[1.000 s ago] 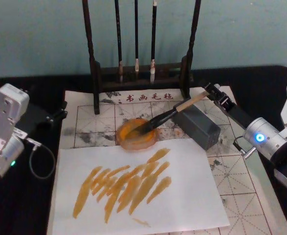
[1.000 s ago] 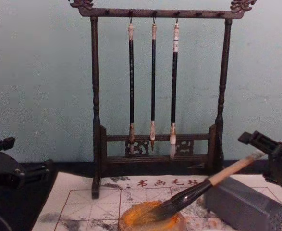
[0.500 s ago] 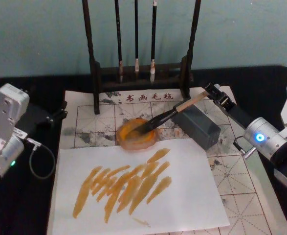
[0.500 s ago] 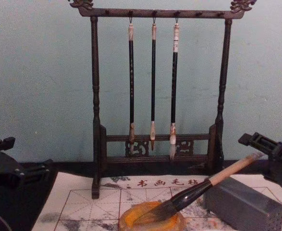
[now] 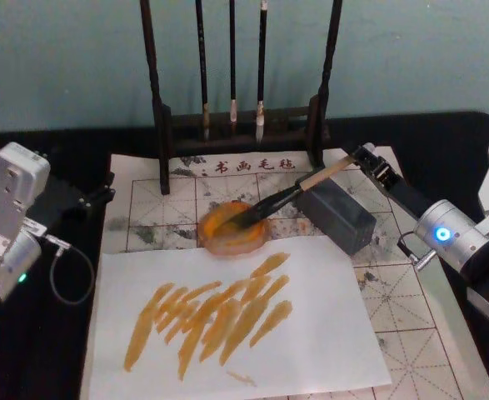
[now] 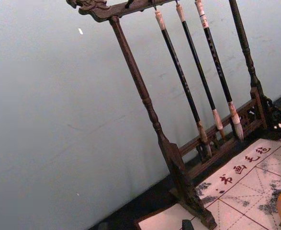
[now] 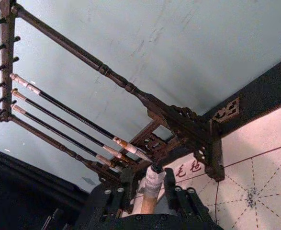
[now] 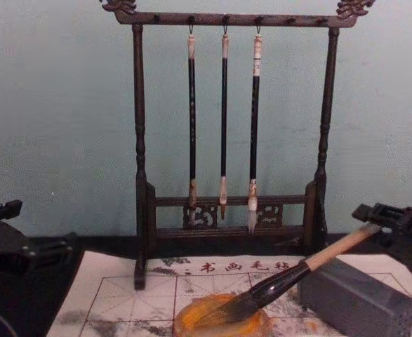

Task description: Pick up the brush from the inkstone, write on the paper, then place the brush back to its original position.

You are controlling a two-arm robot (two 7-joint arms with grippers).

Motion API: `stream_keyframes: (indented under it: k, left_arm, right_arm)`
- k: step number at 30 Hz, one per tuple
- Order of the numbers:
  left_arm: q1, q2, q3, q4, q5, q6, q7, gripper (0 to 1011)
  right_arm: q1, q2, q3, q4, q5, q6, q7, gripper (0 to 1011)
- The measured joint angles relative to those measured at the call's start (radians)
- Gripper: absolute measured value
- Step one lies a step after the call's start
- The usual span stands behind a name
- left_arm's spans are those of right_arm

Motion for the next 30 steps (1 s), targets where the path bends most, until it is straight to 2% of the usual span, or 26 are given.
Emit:
stream_keyframes:
  k: [3,4,5,8,9,30]
  left_arm:
    - [0.0,0.0,0.0,0.0,0.0,0.0,0.0,1001]
    - [0.0,0.0,0.0,0.0,0.0,0.0,0.0,1001]
    - [0.0,0.0,0.0,0.0,0.0,0.0,0.0,1001]
    - [0.0,0.0,0.0,0.0,0.0,0.0,0.0,1001]
    - [0.0,0.0,0.0,0.0,0.0,0.0,0.0,1001]
    - [0.0,0.0,0.0,0.0,0.0,0.0,0.0,1001]
  right_arm:
    - [0.0,0.0,0.0,0.0,0.0,0.0,0.0,384]
    - [0.0,0.0,0.0,0.0,0.0,0.0,0.0,324]
    - [0.0,0.0,0.0,0.0,0.0,0.0,0.0,313]
    - [0.0,0.0,0.0,0.0,0.0,0.0,0.0,198]
    - [0.0,0.0,0.0,0.0,0.0,0.0,0.0,189]
    - [0.0,0.0,0.0,0.0,0.0,0.0,0.0,190]
